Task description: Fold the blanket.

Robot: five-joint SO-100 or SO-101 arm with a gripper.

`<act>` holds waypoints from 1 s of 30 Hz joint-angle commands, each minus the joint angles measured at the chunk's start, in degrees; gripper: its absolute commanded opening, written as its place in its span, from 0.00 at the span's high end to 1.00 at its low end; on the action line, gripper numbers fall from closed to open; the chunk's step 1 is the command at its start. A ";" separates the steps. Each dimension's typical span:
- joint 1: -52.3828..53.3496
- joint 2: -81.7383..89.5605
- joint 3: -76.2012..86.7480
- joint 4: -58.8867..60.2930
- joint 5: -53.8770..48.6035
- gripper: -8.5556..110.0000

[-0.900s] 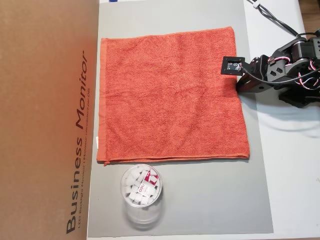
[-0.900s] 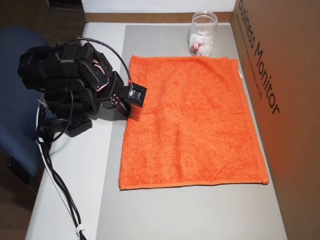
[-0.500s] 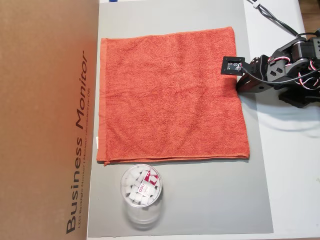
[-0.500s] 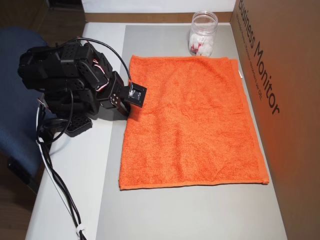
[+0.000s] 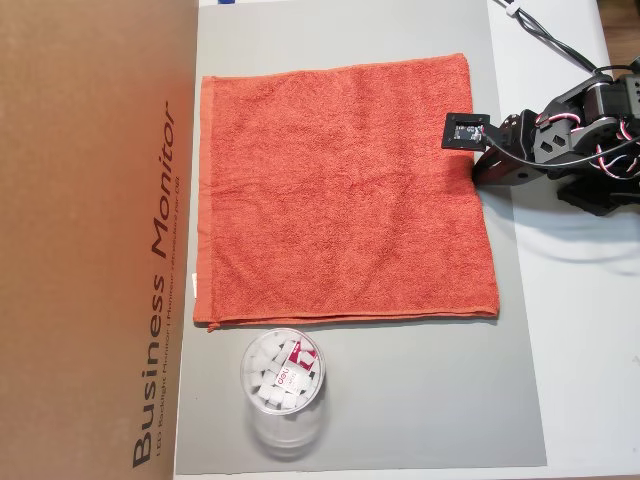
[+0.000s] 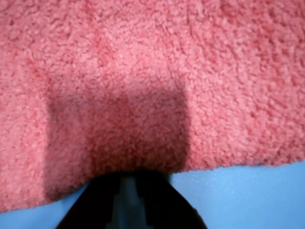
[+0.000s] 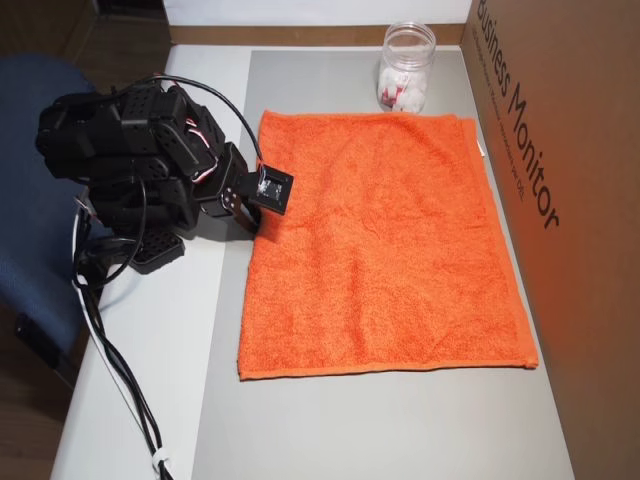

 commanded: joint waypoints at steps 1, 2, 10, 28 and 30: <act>-0.18 0.26 0.70 -0.35 -0.35 0.91; -0.18 0.26 0.70 -0.35 -0.35 0.91; 0.00 0.26 0.70 -0.35 -0.35 0.91; -0.88 -0.79 0.70 -1.14 -0.44 0.91; -0.88 -0.97 0.70 -1.23 -0.44 0.91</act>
